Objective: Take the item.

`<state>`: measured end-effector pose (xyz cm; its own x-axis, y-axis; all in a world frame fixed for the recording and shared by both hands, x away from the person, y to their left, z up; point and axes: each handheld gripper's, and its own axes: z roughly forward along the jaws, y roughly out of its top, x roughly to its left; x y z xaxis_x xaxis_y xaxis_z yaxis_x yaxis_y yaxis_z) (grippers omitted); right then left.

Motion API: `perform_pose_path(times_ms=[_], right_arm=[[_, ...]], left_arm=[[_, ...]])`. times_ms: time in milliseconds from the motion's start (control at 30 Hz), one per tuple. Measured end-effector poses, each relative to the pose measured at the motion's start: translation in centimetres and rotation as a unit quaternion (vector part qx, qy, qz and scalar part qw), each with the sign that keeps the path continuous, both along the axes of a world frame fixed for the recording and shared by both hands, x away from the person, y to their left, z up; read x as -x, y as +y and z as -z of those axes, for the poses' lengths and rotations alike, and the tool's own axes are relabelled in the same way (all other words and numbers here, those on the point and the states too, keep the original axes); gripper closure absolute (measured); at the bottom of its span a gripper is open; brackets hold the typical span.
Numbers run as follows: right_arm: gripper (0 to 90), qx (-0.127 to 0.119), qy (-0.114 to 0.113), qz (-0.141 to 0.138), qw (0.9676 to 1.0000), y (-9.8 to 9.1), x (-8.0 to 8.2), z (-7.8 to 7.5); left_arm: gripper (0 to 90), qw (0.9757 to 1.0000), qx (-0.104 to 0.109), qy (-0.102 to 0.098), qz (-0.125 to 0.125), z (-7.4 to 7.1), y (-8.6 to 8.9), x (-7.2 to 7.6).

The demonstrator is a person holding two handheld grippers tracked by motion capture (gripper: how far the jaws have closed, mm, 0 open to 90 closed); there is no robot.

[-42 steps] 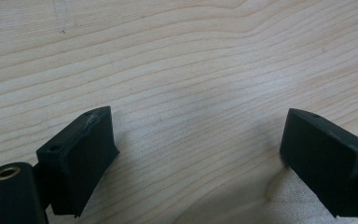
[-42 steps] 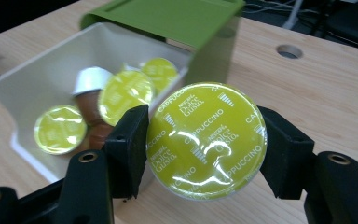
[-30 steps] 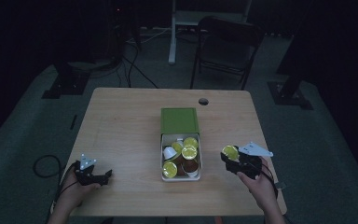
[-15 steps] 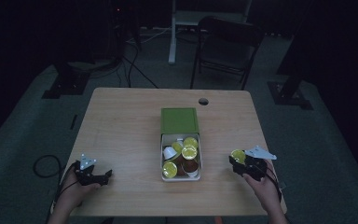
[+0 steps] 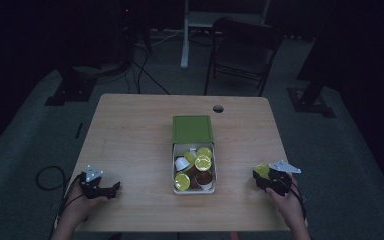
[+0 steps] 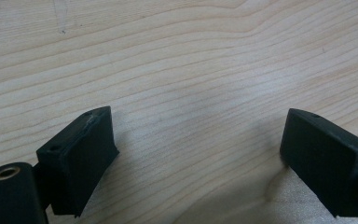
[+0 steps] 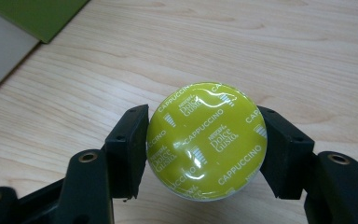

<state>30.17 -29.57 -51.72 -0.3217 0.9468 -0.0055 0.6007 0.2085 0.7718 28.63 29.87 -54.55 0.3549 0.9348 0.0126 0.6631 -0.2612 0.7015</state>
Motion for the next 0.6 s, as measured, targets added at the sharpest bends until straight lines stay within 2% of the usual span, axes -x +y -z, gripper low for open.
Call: perform_pose_path(times_ms=[600], right_arm=[[39.6, 0.005, 0.01, 0.018, 0.9998, -1.1, -0.3, 1.1]], left_arm=[[10.3, 1.0, 0.0, 0.0, 0.0, 0.0, 0.0, 0.0]])
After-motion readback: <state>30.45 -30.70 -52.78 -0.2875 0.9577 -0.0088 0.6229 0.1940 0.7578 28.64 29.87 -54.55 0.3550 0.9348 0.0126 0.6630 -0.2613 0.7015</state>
